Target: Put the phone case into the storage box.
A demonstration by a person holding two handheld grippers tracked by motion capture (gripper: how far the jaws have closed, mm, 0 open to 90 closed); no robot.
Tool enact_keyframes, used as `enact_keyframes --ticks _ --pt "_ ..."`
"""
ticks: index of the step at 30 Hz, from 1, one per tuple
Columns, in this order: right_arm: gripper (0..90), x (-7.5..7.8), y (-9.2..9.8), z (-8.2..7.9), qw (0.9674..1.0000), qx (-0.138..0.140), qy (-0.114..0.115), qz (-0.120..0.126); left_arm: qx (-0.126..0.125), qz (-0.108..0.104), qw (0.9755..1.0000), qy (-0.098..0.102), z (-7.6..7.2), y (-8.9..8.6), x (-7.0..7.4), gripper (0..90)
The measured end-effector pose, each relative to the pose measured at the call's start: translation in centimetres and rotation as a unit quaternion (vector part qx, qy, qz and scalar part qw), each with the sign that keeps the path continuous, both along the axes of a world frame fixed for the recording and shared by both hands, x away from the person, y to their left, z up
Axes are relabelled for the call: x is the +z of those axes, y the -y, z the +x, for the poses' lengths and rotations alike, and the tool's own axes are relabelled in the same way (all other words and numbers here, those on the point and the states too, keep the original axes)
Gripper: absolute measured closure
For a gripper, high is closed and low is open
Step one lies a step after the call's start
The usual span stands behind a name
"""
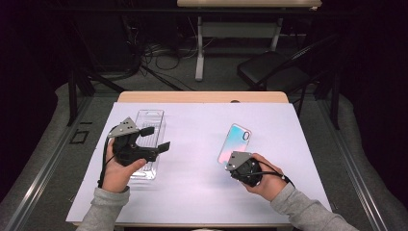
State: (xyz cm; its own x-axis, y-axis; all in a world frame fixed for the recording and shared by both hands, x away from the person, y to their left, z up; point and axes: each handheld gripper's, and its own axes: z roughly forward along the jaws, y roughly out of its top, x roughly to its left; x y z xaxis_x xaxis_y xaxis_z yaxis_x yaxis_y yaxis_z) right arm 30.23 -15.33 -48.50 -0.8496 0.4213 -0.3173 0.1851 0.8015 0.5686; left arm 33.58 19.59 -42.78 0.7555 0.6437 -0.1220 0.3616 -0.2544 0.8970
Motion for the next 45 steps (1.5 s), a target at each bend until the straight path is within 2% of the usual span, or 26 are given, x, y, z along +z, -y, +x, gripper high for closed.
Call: enact_keyframes --ticks 7,14,30,35,36,45 --pt "89.0 0.1 -0.1 -0.1 0.9993 0.002 0.037 -0.003 0.000 0.001 1.0000 -0.002 0.0 0.1 -0.1 15.5" --pt "89.0 -0.2 -0.1 -0.1 0.9967 0.009 0.079 -0.019 -0.001 0.002 1.0000 -0.004 0.1 0.2 -0.2 15.5" --pt "89.0 -0.5 -0.9 0.3 0.9938 0.020 0.106 -0.026 0.003 -0.006 0.9999 -0.011 0.2 0.3 -0.3 16.2" --pt "89.0 -0.4 -1.3 0.4 0.9932 0.025 0.111 -0.026 0.002 -0.006 0.9999 -0.013 0.2 0.5 -0.4 16.3" --pt "89.1 -0.4 -1.4 0.3 0.9935 0.021 0.110 -0.020 0.002 -0.005 0.9999 -0.014 0.2 0.5 -0.4 16.4" --pt "89.0 -0.2 -2.4 0.3 0.9920 0.032 0.120 -0.024 -0.003 -0.004 0.9998 -0.021 0.2 1.0 -0.6 17.7"
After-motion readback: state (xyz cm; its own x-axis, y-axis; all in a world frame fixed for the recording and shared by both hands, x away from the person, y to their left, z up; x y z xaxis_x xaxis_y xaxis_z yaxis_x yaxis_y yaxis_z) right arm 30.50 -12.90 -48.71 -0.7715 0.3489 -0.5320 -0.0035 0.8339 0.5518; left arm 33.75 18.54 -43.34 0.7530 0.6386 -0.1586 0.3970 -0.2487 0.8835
